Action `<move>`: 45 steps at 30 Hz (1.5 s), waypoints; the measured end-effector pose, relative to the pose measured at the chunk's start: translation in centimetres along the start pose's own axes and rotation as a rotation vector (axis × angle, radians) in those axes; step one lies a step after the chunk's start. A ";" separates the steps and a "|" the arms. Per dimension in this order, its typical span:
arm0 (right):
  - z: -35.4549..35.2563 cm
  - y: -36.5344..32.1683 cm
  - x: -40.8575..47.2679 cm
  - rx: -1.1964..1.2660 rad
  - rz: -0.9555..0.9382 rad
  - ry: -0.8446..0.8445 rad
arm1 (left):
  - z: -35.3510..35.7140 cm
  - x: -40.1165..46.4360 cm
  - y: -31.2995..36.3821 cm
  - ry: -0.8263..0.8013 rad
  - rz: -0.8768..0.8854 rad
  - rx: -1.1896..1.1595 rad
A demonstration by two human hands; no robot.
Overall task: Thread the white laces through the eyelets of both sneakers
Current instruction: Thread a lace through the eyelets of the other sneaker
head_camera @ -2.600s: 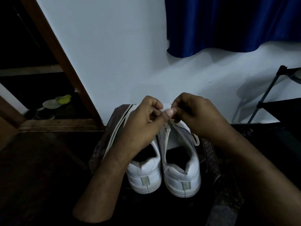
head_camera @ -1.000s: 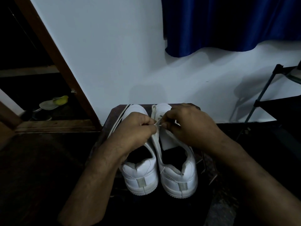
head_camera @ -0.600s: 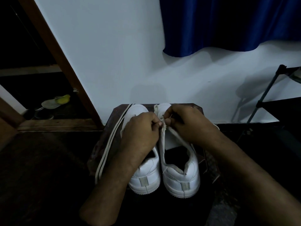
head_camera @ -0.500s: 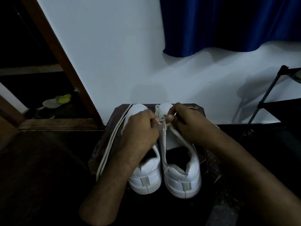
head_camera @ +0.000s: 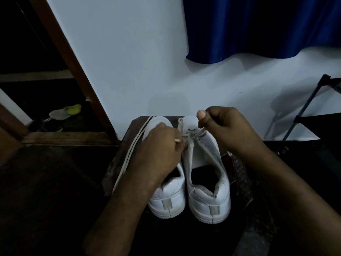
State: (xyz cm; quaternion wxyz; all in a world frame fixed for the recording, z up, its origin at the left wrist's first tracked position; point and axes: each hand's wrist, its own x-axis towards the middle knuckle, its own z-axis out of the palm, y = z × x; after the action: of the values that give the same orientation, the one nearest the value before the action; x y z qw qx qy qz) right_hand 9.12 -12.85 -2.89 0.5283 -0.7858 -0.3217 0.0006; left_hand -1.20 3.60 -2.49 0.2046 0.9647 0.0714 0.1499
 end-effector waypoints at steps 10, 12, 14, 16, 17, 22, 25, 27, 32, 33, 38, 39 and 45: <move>0.0 0.6 0.0 0.012 -0.022 -0.090 | -2.1 1.2 1.5 0.163 -0.384 -1.339; 0.1 0.6 0.1 0.021 -0.042 -0.071 | -1.9 1.2 0.3 0.247 -0.226 -0.773; 0.1 0.5 0.1 0.021 -0.049 -0.062 | -1.3 0.8 -0.8 0.251 -0.008 -0.097; 0.3 0.5 0.1 0.000 -0.046 -0.065 | -0.9 0.3 -0.7 0.080 0.066 0.041; 0.4 0.4 0.1 -0.012 -0.047 -0.068 | -0.6 0.2 -0.4 0.014 0.044 0.043; 0.5 0.7 0.2 -0.042 -0.060 -0.071 | 0.0 1.0 0.0 0.158 -0.010 -0.093; 0.4 0.8 0.2 -0.055 -0.052 -0.063 | -0.3 1.4 0.2 0.239 -0.270 -0.702; 0.5 0.7 0.2 -0.065 -0.047 -0.066 | -0.8 1.5 0.5 0.179 -0.375 -1.125; 0.8 0.4 -0.1 -0.082 -0.097 -0.160 | -0.7 1.1 0.1 0.191 -0.198 -0.510; 0.8 0.4 -0.1 -0.085 -0.109 -0.182 | -0.5 0.8 0.2 0.166 -0.111 -0.294; 0.7 0.7 0.0 -0.191 -0.163 -0.183 | -0.2 0.5 0.1 -0.069 0.021 0.007; 0.7 0.8 0.0 -0.217 -0.168 -0.187 | -0.3 0.5 0.0 -0.093 0.010 0.014; 0.9 0.8 -0.1 -0.333 -0.207 -0.167 | -1.3 0.2 0.4 0.075 -0.112 0.006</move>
State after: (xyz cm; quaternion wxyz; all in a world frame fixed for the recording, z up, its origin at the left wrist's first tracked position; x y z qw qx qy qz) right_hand 9.13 -12.33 -4.00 0.3599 -0.8221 -0.4392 -0.0416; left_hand -1.38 3.77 -1.15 0.2069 0.9535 0.1332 0.1743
